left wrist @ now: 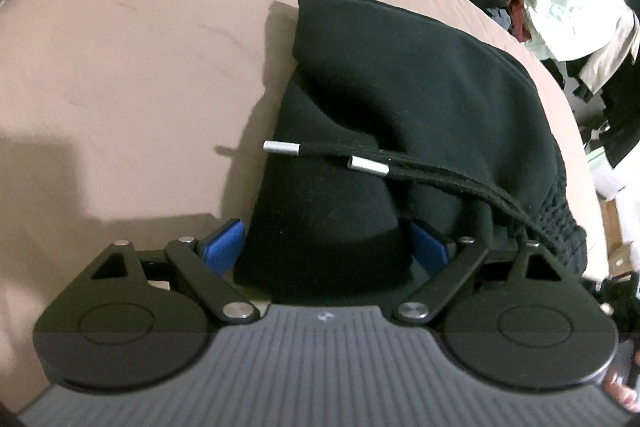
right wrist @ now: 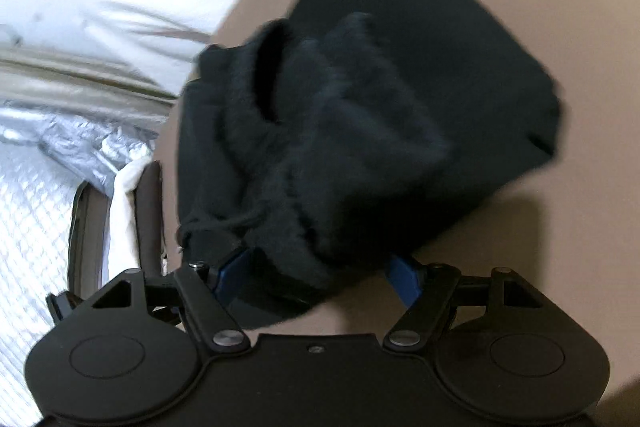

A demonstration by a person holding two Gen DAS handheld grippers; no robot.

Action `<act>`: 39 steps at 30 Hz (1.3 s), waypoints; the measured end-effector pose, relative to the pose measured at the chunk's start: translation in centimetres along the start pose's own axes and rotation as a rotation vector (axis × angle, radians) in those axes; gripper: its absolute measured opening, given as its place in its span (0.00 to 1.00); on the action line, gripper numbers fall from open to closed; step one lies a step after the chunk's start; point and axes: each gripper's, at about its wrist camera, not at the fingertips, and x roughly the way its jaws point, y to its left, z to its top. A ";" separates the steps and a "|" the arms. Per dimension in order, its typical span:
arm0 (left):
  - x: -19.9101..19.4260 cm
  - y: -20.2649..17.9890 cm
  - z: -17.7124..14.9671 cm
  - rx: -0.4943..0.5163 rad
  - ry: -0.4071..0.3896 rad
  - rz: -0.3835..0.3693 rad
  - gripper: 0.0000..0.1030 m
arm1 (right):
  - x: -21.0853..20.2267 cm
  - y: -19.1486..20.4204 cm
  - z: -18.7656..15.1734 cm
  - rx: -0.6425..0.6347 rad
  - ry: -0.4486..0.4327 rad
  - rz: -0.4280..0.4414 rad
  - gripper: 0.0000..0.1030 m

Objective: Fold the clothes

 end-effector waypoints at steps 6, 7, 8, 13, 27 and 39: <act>0.2 -0.1 0.0 -0.002 0.035 -0.027 0.87 | -2.0 3.5 -1.0 -0.208 -0.168 -0.016 0.65; 0.6 0.3 0.0 -0.028 0.057 -0.053 0.87 | -1.9 3.1 -0.8 -0.184 -0.171 -0.022 0.67; 0.8 0.6 -0.1 -0.044 0.060 -0.054 0.87 | -1.2 2.3 -0.3 -0.127 -0.166 -0.036 0.67; 0.6 0.4 -0.2 -0.029 0.032 -0.063 0.86 | 1.8 0.5 1.6 0.012 -0.170 -0.087 0.62; 0.1 0.1 -0.8 -0.031 -0.006 -0.176 0.86 | -6.1 1.2 3.2 -0.136 -0.431 -0.312 0.30; -1.9 -4.4 -2.4 0.196 -0.147 -0.138 0.87 | -5.5 1.7 4.3 -0.101 -0.389 -0.137 0.30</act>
